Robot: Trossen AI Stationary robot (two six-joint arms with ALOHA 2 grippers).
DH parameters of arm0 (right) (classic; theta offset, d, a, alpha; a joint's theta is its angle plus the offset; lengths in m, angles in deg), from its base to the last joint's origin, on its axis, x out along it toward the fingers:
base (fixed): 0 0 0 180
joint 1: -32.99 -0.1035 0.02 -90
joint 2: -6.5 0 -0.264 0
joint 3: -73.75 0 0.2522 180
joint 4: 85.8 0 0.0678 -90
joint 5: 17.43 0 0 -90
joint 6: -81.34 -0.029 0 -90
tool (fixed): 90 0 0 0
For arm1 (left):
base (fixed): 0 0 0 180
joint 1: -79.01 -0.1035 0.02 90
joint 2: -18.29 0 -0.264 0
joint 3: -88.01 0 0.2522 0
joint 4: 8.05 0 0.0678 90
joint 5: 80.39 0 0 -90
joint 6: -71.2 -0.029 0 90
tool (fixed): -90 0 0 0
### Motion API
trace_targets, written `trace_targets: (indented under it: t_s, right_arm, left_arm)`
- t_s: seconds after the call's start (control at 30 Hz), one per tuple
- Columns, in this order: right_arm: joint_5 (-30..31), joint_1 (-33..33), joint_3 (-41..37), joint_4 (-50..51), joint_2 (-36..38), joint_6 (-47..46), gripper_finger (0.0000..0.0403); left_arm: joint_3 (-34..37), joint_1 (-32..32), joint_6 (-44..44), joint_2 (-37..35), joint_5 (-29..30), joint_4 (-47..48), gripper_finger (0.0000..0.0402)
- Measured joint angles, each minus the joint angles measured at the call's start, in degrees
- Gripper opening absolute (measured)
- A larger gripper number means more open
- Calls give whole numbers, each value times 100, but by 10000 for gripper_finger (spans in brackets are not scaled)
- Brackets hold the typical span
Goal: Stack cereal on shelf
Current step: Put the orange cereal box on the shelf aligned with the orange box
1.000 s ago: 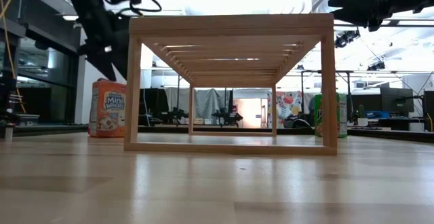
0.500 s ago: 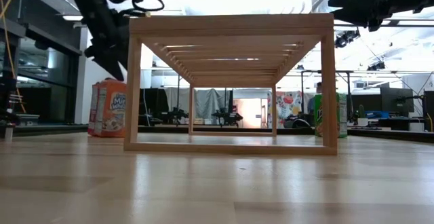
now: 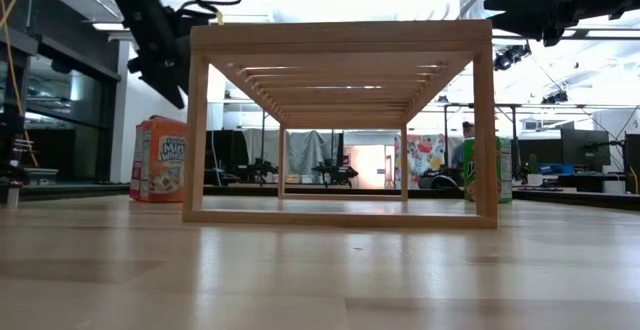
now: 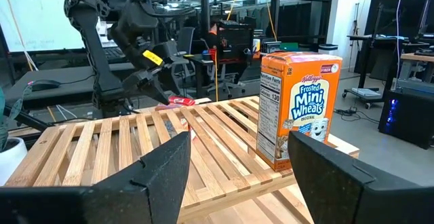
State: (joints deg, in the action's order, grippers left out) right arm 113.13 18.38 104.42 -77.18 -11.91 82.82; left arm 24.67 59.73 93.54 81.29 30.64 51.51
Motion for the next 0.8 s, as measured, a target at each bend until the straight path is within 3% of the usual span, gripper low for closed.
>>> trace_targets:
  t_s: [0.8]
  right_arm:
    - [0,2,2,20,0,-17,240]
  left_arm:
    - [2,-57,-663,357,-231,6,300]
